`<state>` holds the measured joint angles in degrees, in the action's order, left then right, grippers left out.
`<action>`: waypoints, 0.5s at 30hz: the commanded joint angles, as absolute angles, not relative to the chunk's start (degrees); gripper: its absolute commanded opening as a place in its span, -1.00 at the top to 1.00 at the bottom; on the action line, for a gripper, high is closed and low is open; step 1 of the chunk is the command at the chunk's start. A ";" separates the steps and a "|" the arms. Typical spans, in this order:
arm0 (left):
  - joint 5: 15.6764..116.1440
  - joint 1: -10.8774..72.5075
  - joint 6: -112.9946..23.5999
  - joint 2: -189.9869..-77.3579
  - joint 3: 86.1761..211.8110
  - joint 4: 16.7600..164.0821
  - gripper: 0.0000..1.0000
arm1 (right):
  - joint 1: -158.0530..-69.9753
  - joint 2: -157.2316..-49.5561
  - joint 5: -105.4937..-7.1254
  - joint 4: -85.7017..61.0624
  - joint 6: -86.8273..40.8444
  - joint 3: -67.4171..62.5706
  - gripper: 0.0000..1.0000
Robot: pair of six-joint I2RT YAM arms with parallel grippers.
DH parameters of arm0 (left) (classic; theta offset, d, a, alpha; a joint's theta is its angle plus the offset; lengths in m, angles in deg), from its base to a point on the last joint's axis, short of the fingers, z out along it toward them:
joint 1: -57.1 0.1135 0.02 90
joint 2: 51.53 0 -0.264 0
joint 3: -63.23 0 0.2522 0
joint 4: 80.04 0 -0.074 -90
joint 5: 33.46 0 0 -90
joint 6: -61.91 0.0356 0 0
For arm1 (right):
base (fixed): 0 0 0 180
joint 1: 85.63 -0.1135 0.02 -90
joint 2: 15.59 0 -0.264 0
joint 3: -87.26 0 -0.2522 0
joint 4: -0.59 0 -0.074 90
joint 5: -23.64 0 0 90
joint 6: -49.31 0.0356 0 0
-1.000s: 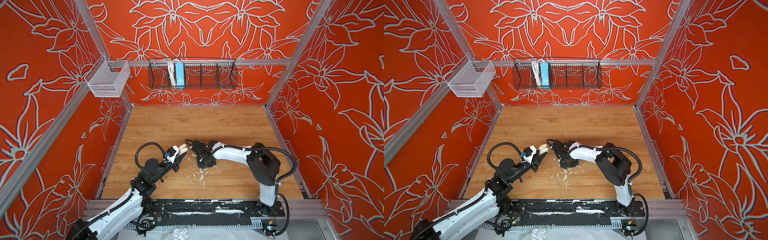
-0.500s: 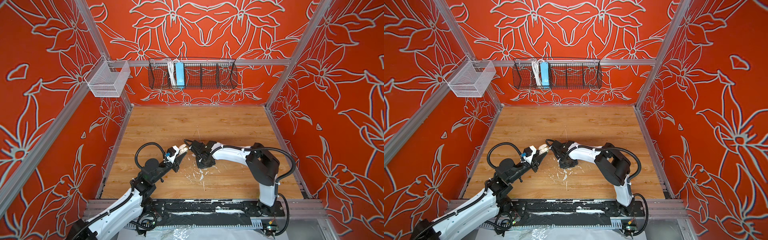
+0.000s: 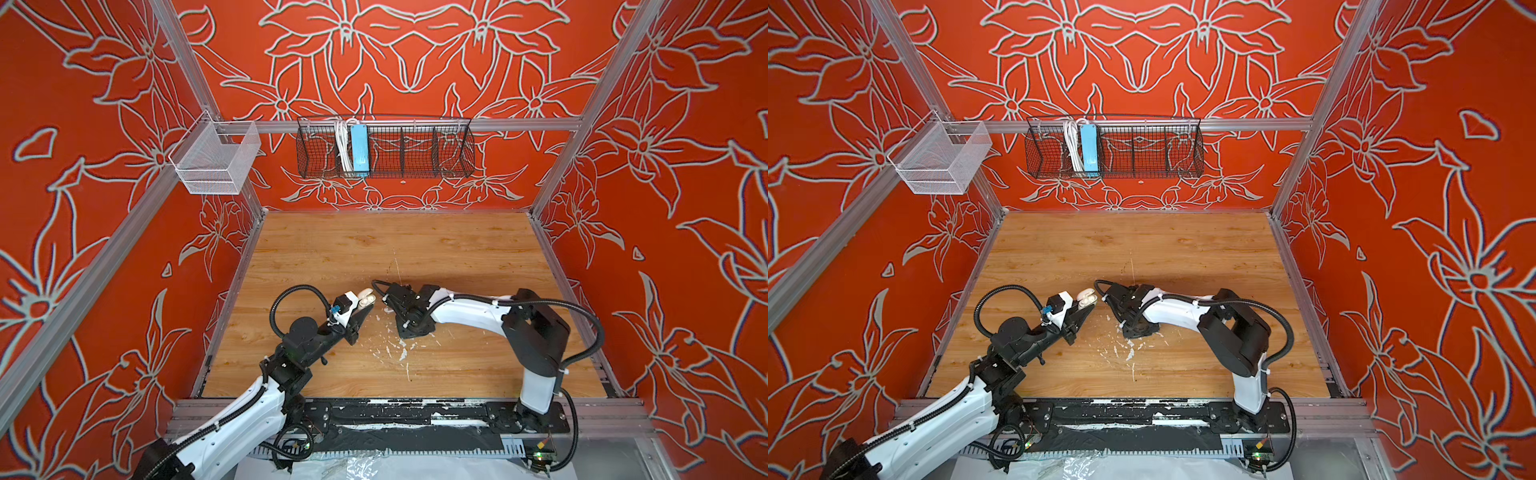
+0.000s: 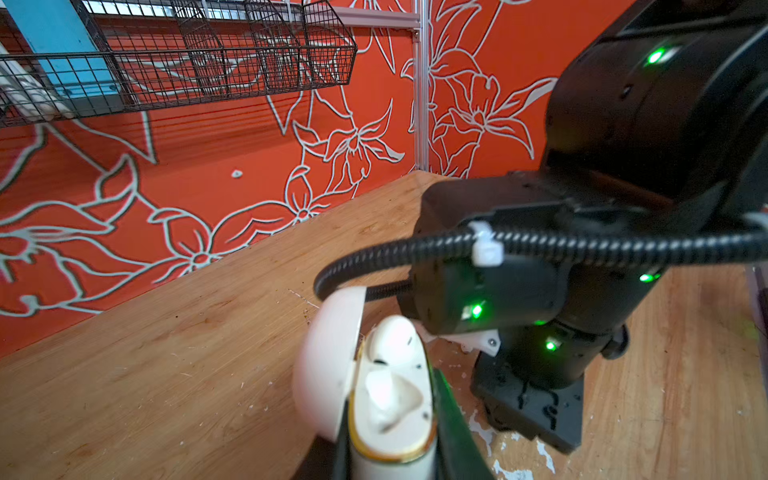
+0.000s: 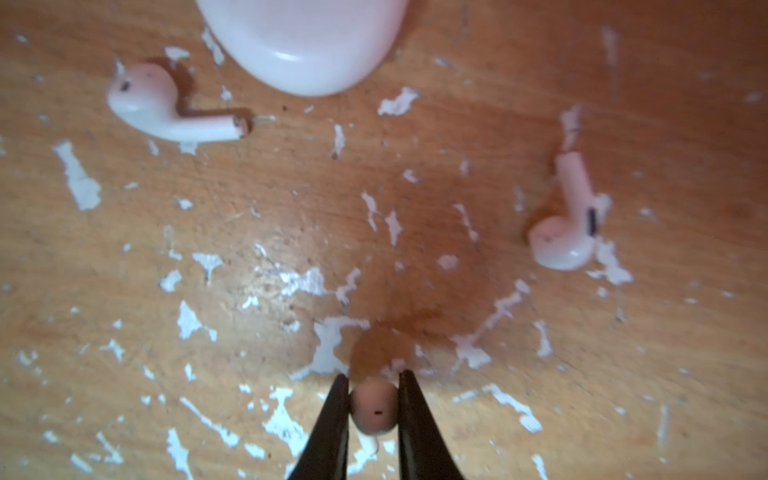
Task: Insert the wireless bluetooth earbuds into the charging case
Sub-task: 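Lift the earbud with the right gripper toward the case in the left gripper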
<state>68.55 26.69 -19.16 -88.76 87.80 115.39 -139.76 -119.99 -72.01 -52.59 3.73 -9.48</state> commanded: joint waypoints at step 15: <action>74.60 26.69 -18.01 -87.07 87.67 120.65 1.00 | -154.65 -86.77 -93.26 -28.41 -5.97 -21.43 0.71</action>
<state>72.24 26.69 -18.92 -88.70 87.80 116.40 -153.35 -89.83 -88.89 -37.35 -1.84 -18.97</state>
